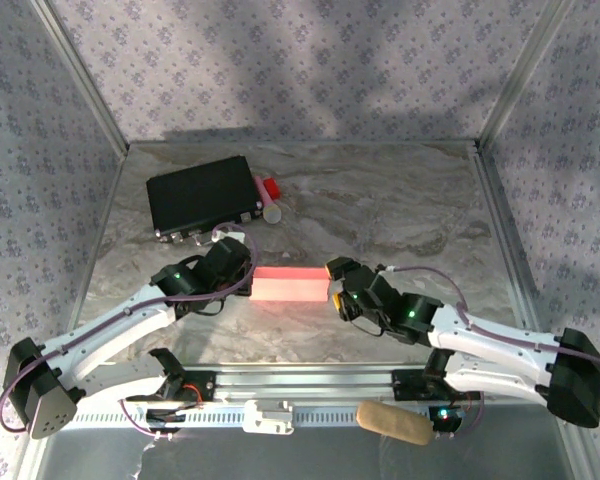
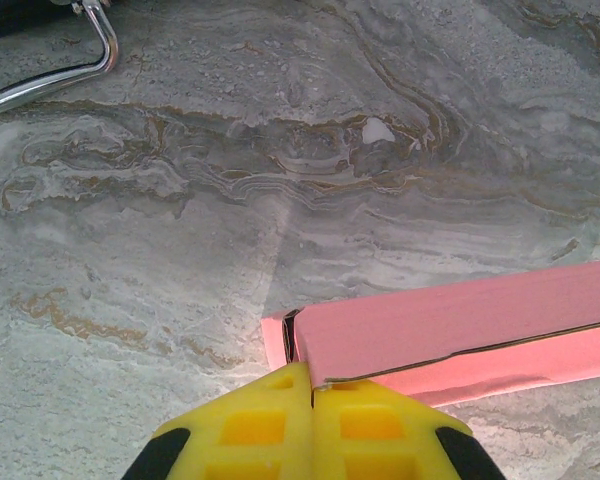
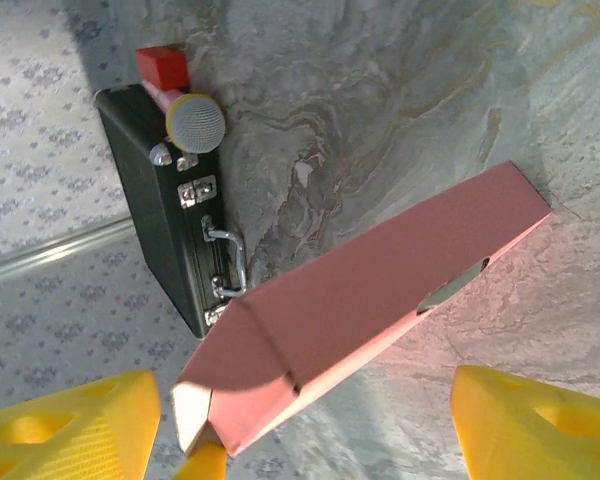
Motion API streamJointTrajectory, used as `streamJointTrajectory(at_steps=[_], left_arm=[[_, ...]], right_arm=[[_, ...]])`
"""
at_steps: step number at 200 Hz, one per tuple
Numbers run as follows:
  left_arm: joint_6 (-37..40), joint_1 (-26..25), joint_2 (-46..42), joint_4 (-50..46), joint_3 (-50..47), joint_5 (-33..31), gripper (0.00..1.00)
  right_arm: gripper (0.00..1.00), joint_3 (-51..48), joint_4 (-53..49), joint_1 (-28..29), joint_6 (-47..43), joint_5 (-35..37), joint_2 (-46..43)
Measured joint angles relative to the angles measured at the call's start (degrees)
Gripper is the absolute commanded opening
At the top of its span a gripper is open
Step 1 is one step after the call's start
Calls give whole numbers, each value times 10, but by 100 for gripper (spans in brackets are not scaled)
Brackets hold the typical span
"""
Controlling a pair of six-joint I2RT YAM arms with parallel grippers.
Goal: Fold the paper box
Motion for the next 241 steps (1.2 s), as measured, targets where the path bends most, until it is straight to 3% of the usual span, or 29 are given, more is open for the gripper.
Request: streamJointTrajectory(at_steps=[33, 71, 111, 124, 143, 191, 219, 241], left_arm=[[-2, -1, 2, 0, 1, -1, 0], [-2, -2, 6, 0, 4, -2, 0], [-2, -4, 7, -1, 6, -2, 0], [-3, -4, 7, -2, 7, -1, 18], [-11, -4, 5, -14, 7, 4, 34], [-36, -6, -73, -25, 7, 31, 57], [-68, 4, -131, -19, 7, 31, 56], [-103, 43, -147, 3, -7, 48, 56]], right_arm=[[72, -10, 45, -23, 18, -30, 7], [55, -16, 78, -38, 28, -56, 15], [47, -19, 94, -43, 30, -62, 26], [46, -21, 99, -44, 30, -62, 27], [43, -22, 101, -44, 29, -62, 27], [41, -22, 105, -45, 26, -63, 31], [41, -22, 105, -47, 24, -62, 32], [40, -22, 106, -48, 22, -63, 32]])
